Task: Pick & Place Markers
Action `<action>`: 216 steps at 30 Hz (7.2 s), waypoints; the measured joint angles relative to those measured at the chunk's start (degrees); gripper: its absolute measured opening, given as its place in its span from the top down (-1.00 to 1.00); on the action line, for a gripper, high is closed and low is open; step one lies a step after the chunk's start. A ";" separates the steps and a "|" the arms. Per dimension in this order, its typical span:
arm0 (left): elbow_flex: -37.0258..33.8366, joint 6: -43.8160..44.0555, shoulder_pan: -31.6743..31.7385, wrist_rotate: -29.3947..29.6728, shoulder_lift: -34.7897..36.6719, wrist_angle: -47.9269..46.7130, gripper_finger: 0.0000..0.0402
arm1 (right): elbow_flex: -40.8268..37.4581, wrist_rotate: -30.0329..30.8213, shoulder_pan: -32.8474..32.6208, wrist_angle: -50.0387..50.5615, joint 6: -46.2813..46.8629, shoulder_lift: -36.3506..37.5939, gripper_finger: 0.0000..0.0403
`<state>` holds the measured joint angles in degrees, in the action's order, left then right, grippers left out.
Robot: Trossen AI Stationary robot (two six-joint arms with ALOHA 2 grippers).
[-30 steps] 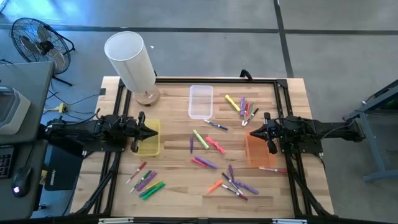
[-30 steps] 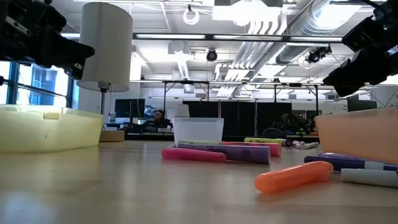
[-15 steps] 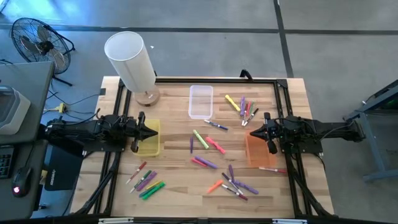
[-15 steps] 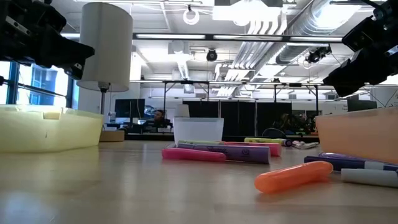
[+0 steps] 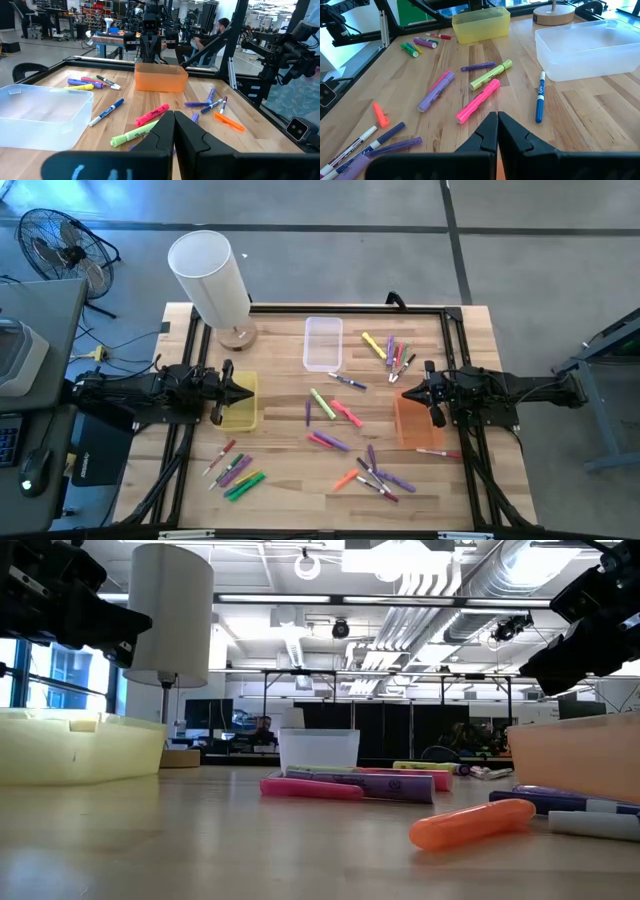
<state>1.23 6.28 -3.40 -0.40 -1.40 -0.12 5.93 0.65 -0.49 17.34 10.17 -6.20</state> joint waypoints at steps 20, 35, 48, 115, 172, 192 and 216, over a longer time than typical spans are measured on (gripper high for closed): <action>0.00 0.00 0.02 -0.02 -0.01 0.00 0.99 | 0.00 2.60 -0.01 -0.02 -5.16 0.00 1.00; -0.01 0.00 0.01 -0.01 0.00 -0.01 0.99 | 0.02 9.82 0.00 -23.72 -11.97 -5.22 1.00; 0.00 0.00 0.01 -0.02 0.01 0.00 0.99 | 31.37 33.01 8.87 -10.48 -5.79 -44.19 1.00; -0.02 0.00 0.02 -0.01 0.01 0.00 0.99 | 63.91 2.78 35.60 23.78 1.66 -105.35 0.72; -0.02 0.02 0.02 -0.02 0.01 -0.02 0.99 | 29.91 4.48 -16.88 34.65 74.54 -54.55 0.68; 0.00 0.00 0.02 -0.02 0.00 -0.02 0.99 | 26.86 5.21 -19.54 32.17 76.79 -56.65 0.39; -0.01 0.00 0.01 -0.02 0.01 -0.02 0.99 | 26.99 10.57 -19.43 32.52 66.65 -42.47 0.97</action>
<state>1.22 6.28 -3.39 -0.43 -1.39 -0.14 32.93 11.22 -19.92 49.87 76.82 -48.66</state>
